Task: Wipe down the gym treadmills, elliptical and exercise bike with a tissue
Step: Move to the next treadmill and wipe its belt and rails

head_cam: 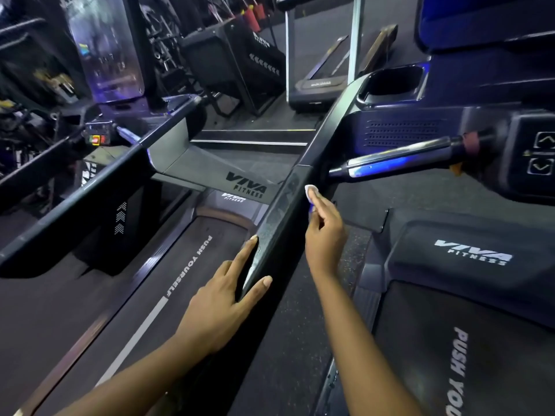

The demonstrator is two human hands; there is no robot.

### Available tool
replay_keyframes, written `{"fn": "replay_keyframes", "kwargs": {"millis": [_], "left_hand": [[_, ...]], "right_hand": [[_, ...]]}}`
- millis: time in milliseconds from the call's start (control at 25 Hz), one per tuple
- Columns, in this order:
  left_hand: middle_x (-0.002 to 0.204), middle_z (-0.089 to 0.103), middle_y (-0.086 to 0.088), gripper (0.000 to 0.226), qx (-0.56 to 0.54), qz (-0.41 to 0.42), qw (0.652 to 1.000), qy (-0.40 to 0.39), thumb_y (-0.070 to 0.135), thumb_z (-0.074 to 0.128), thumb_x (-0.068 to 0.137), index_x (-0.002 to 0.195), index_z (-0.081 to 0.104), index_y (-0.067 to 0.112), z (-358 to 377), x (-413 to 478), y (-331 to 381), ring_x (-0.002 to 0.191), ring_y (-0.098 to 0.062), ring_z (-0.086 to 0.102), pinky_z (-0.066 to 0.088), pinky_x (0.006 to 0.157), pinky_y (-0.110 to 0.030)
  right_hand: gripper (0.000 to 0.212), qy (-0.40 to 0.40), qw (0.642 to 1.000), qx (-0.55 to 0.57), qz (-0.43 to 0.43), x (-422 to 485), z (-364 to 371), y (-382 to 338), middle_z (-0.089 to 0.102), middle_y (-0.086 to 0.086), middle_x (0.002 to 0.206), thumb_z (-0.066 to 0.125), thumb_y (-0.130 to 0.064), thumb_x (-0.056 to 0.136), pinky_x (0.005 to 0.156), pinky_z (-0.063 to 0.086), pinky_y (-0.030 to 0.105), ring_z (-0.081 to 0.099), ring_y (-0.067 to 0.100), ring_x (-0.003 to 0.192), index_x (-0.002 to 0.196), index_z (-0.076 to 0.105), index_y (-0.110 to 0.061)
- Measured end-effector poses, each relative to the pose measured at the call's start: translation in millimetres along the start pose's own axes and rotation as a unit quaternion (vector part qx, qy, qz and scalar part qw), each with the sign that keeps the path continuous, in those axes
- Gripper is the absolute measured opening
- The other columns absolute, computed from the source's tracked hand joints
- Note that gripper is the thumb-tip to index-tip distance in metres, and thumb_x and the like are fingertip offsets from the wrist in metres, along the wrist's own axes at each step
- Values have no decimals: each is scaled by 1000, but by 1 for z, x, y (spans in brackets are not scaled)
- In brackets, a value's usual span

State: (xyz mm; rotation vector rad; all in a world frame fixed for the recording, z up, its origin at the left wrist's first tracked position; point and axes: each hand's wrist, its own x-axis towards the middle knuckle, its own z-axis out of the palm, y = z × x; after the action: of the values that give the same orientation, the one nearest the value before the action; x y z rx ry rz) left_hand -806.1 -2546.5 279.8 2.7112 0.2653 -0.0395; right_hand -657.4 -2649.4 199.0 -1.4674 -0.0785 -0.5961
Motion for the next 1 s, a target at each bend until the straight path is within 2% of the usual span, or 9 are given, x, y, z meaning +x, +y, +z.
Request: {"fn": "replay_keyframes", "kwargs": {"millis": [80, 200, 360, 480, 560, 640, 760, 880, 1000], "left_hand": [[146, 34, 21, 71, 3, 3, 1000, 2, 87, 17, 65, 131, -7, 73, 1, 0, -1, 129, -15, 45, 35, 95, -27], [148, 32, 21, 70, 7, 0, 1000, 1, 86, 17, 65, 130, -7, 74, 1, 1, -1, 132, -15, 42, 34, 97, -29], [145, 37, 17, 71, 13, 1, 1000, -1, 85, 17, 66, 131, -6, 73, 1, 1, -1, 129, -17, 45, 35, 92, -28], [142, 40, 13, 73, 20, 5, 1000, -4, 86, 14, 65, 133, -7, 71, 0, 2, -2, 124, -17, 48, 33, 87, -27], [141, 42, 11, 73, 23, 6, 1000, -4, 86, 13, 65, 133, -8, 70, 0, 2, -2, 122, -16, 49, 34, 86, -26], [140, 43, 11, 73, 19, 7, 1000, -3, 86, 14, 66, 134, -8, 70, 0, 2, -2, 121, -16, 49, 35, 87, -27], [140, 43, 10, 73, 14, 5, 1000, -5, 86, 15, 66, 133, -7, 70, 1, 2, -3, 121, -16, 49, 34, 88, -26], [138, 44, 9, 73, 20, 1, 1000, -5, 85, 14, 65, 133, -8, 70, 1, 2, -2, 119, -17, 50, 34, 86, -27], [138, 44, 8, 73, 23, 2, 1000, -4, 86, 14, 64, 133, -8, 71, 0, 2, -1, 120, -19, 50, 37, 91, -31]], "right_hand": [[32, -2, 1000, 3, -19, -18, -3, -2, 64, 4, 118, 49, 0, 88, 98, 43, 19, 58, 8, 112, 116, 65, -2], [33, -14, 999, 12, -37, -53, -12, -12, 63, 1, 119, 49, -5, 89, 98, 42, 17, 55, 0, 114, 119, 63, -7], [34, -55, 996, 54, -43, -91, -24, -26, 65, 5, 116, 56, 7, 86, 96, 44, 17, 58, 4, 113, 117, 61, -7], [43, -30, 996, 78, 31, -61, -27, -5, 64, -1, 116, 50, 17, 84, 97, 45, 23, 58, 2, 111, 118, 60, -8], [41, 16, 996, 62, 69, -28, -20, 17, 63, -2, 115, 48, 17, 85, 97, 44, 20, 57, -1, 109, 118, 60, -4], [40, 23, 997, 36, 61, -11, -9, 29, 64, 1, 114, 48, 18, 83, 97, 41, 14, 57, 0, 108, 116, 62, 0], [41, 17, 996, 57, 67, -30, -5, 30, 64, 3, 112, 49, 20, 81, 99, 44, 20, 58, 2, 107, 114, 63, 0], [48, 1, 987, 97, 126, -62, -13, 19, 64, -1, 116, 47, 21, 83, 99, 44, 24, 59, 3, 110, 117, 61, -11], [46, -19, 972, 158, 170, -103, -19, -7, 64, 4, 115, 46, 22, 84, 95, 45, 20, 60, 6, 108, 114, 62, -9]]}}
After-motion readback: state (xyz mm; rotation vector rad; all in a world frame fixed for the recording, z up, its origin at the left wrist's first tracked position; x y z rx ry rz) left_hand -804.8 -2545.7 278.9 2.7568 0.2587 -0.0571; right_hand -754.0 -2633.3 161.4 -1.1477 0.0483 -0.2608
